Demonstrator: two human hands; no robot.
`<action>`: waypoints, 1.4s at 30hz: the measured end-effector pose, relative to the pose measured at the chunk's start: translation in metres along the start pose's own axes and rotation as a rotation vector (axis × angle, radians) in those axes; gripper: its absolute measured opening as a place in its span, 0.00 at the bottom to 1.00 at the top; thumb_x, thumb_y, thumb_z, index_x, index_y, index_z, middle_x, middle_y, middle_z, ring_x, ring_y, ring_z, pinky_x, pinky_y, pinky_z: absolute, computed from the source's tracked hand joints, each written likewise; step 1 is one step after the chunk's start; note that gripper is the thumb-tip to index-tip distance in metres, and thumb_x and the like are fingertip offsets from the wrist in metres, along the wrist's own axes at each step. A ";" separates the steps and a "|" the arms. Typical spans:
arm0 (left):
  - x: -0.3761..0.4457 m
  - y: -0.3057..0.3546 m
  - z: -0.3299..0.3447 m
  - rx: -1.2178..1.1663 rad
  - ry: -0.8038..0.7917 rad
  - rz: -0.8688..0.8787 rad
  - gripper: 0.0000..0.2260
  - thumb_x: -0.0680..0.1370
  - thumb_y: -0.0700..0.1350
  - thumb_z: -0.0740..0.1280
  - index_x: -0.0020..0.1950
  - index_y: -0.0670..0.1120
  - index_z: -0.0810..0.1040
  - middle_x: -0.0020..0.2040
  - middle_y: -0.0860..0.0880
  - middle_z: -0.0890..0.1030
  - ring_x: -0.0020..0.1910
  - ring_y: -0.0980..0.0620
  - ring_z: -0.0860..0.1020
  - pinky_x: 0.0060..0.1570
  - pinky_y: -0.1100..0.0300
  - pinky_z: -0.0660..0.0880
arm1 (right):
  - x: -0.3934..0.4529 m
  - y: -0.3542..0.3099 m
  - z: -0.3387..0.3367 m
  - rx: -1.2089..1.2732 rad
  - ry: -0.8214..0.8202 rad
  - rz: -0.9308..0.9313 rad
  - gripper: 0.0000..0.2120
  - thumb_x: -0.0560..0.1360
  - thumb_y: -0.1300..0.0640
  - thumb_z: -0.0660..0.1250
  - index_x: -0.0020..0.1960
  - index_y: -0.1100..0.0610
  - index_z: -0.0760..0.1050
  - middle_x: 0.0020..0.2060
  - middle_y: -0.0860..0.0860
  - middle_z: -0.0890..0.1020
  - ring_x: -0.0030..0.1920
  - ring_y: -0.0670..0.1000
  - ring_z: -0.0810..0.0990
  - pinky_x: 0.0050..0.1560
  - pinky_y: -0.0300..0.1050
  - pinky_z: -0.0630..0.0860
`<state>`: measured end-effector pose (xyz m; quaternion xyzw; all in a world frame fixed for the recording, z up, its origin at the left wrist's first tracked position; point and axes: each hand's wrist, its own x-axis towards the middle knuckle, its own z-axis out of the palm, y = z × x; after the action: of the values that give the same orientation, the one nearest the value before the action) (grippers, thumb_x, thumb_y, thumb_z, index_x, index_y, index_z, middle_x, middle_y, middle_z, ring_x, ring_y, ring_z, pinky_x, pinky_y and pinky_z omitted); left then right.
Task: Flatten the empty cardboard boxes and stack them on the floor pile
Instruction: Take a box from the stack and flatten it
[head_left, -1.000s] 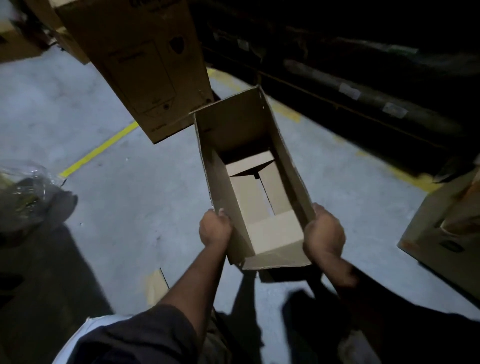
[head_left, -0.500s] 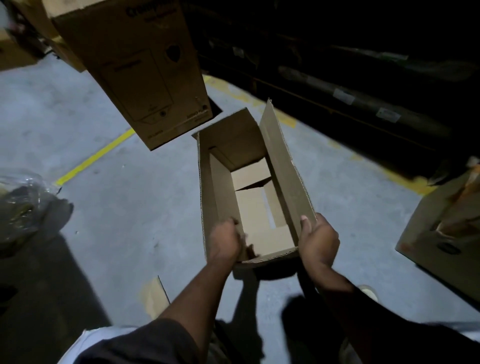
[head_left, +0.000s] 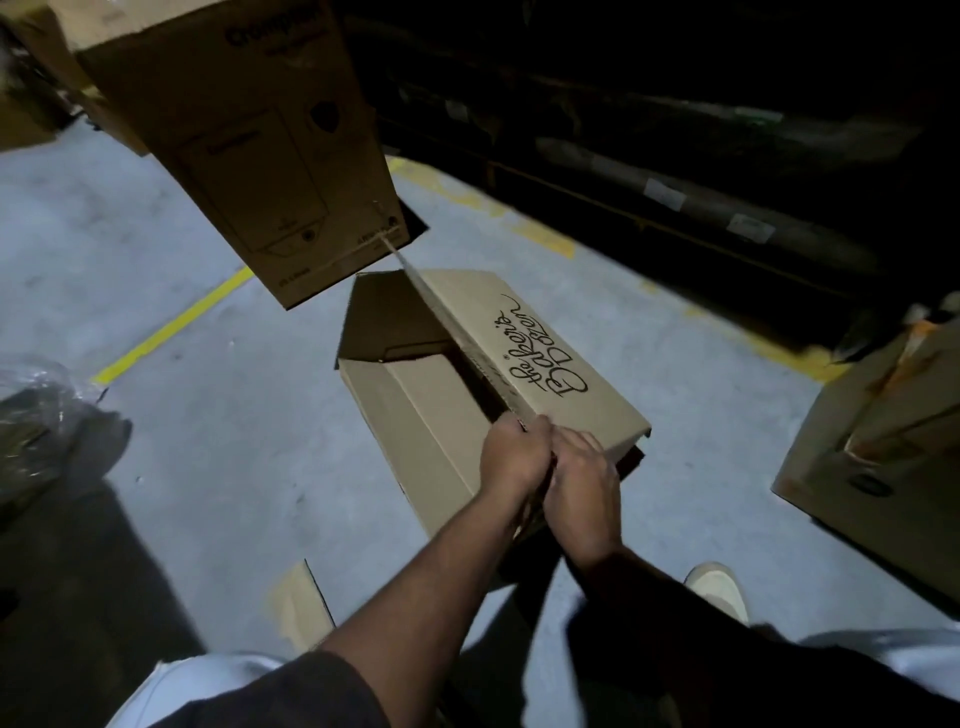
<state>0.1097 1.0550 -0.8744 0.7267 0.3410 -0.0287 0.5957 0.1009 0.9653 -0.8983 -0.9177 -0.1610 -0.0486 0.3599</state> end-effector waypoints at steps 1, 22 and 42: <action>0.001 0.000 -0.003 -0.040 0.070 -0.016 0.15 0.74 0.53 0.62 0.50 0.44 0.81 0.47 0.46 0.85 0.48 0.44 0.83 0.52 0.49 0.80 | 0.002 -0.001 -0.001 0.031 -0.038 -0.042 0.21 0.70 0.67 0.67 0.62 0.58 0.81 0.57 0.51 0.84 0.58 0.52 0.79 0.61 0.44 0.74; 0.004 0.036 -0.103 -0.500 -0.127 0.007 0.11 0.83 0.42 0.63 0.65 0.44 0.75 0.53 0.46 0.86 0.50 0.49 0.86 0.42 0.56 0.83 | 0.047 0.099 -0.029 1.208 0.217 1.254 0.21 0.78 0.44 0.66 0.67 0.54 0.74 0.60 0.51 0.80 0.58 0.51 0.79 0.61 0.49 0.72; 0.016 -0.018 -0.043 0.763 0.002 0.503 0.38 0.77 0.53 0.72 0.81 0.46 0.57 0.81 0.46 0.59 0.80 0.46 0.55 0.79 0.47 0.54 | 0.040 0.023 0.001 0.706 0.113 0.698 0.07 0.73 0.58 0.70 0.51 0.56 0.78 0.47 0.51 0.85 0.48 0.51 0.82 0.51 0.44 0.77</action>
<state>0.0971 1.1020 -0.8844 0.9544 0.1195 -0.0061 0.2736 0.1465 0.9609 -0.9054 -0.7351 0.1688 0.0825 0.6514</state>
